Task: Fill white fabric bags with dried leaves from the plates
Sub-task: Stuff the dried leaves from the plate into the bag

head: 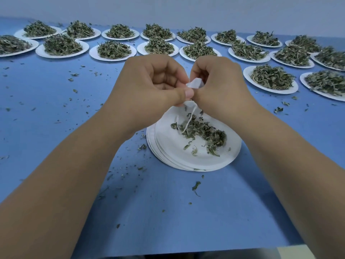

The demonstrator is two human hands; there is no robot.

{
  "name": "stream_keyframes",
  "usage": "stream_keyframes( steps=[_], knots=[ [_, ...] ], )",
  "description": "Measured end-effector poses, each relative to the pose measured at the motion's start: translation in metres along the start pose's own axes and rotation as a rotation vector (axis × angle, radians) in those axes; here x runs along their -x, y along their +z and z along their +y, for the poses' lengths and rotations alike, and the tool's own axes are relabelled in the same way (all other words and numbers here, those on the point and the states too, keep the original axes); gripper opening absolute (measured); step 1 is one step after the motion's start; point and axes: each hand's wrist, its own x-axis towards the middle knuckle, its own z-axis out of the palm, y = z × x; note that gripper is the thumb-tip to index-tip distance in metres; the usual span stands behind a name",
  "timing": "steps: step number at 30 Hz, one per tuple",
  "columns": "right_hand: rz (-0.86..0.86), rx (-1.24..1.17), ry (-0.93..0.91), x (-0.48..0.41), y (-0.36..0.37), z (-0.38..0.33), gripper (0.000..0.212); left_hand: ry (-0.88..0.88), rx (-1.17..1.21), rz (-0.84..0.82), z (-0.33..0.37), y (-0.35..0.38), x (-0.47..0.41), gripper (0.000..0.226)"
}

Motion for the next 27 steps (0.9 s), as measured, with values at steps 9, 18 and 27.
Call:
stream_keyframes(
  steps=[9,18,27],
  knots=[
    [-0.018,0.106,0.042,-0.007,-0.003,-0.005,0.015,-0.003,0.002,-0.029,0.0,-0.002,0.0,0.018],
    [-0.08,-0.197,0.077,0.016,-0.022,-0.007,0.021,0.065,-0.362,0.183,-0.006,0.005,-0.001,0.017],
    [0.044,-0.013,-0.011,0.024,-0.011,0.0,0.018,0.064,-0.466,0.153,-0.008,0.008,-0.002,0.022]
  ],
)
